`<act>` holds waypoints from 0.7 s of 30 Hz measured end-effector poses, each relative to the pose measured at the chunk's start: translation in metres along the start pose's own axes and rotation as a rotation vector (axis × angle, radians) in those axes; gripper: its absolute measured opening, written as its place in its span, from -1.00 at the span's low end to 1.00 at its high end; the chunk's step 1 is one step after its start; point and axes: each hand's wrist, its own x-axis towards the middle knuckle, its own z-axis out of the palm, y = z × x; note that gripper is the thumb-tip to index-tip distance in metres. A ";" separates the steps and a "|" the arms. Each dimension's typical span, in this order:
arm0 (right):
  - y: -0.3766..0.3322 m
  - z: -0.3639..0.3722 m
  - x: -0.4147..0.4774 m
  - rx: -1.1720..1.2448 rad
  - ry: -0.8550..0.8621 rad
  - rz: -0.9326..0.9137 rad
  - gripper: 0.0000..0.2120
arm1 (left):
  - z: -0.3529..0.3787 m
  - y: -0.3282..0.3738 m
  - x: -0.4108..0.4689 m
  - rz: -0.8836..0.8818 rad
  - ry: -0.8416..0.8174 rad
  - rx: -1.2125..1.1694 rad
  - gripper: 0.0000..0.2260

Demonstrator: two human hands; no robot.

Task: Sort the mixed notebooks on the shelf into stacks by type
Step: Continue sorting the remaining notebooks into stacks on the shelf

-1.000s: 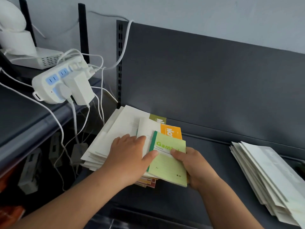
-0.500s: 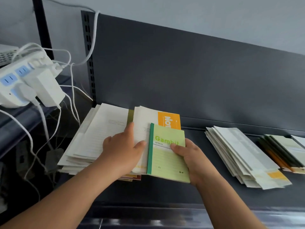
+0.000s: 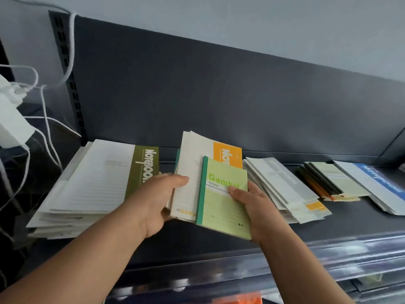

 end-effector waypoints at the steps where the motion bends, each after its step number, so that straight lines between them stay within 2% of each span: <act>1: -0.002 -0.007 -0.002 0.002 0.009 -0.011 -0.80 | 0.008 -0.002 -0.001 -0.019 -0.030 0.002 -0.84; 5: -0.010 -0.042 -0.011 -0.049 0.059 -0.058 -0.83 | 0.050 -0.012 -0.003 -0.004 -0.092 0.017 -0.81; 11: -0.023 -0.121 -0.022 -0.140 0.132 -0.066 -0.88 | 0.131 -0.035 -0.002 0.096 -0.032 0.046 -0.81; 21: -0.034 -0.281 -0.039 -0.235 0.257 -0.067 -0.76 | 0.283 -0.063 -0.004 0.147 -0.010 -0.018 -0.78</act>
